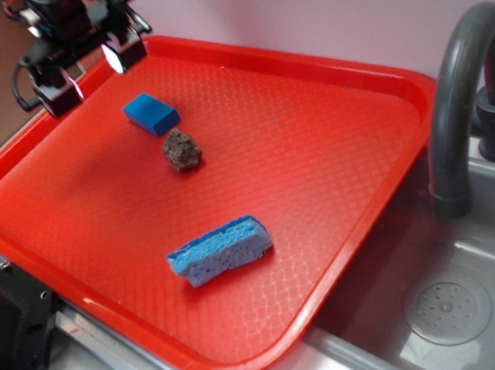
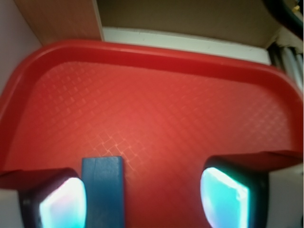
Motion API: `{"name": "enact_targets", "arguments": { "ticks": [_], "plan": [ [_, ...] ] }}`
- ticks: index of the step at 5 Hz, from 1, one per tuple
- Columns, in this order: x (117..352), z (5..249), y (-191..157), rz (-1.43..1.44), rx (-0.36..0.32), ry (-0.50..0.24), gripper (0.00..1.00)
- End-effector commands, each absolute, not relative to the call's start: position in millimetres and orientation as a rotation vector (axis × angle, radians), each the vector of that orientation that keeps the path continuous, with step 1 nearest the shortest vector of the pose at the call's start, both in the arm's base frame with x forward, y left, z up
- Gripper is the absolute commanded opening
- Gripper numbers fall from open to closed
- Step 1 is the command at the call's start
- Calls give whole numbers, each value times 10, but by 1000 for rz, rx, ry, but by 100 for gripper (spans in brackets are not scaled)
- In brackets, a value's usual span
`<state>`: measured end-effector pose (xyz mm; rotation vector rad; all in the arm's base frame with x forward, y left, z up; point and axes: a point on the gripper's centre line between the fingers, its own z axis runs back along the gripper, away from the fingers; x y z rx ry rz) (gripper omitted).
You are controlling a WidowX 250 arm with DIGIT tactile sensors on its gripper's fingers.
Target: Grab the blue block.
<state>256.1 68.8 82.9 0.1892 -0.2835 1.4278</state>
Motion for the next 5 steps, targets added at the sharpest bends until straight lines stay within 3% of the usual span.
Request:
{"name": "enact_targets", "arguments": {
  "ticks": [1, 3, 4, 5],
  "plan": [
    [2773, 743, 805, 1450, 92, -324, 100],
    [2966, 544, 680, 1393, 85, -309, 100],
    [2878, 478, 565, 1371, 89, -287, 100],
    [2775, 466, 457, 1355, 95, -287, 0]
  ]
}}
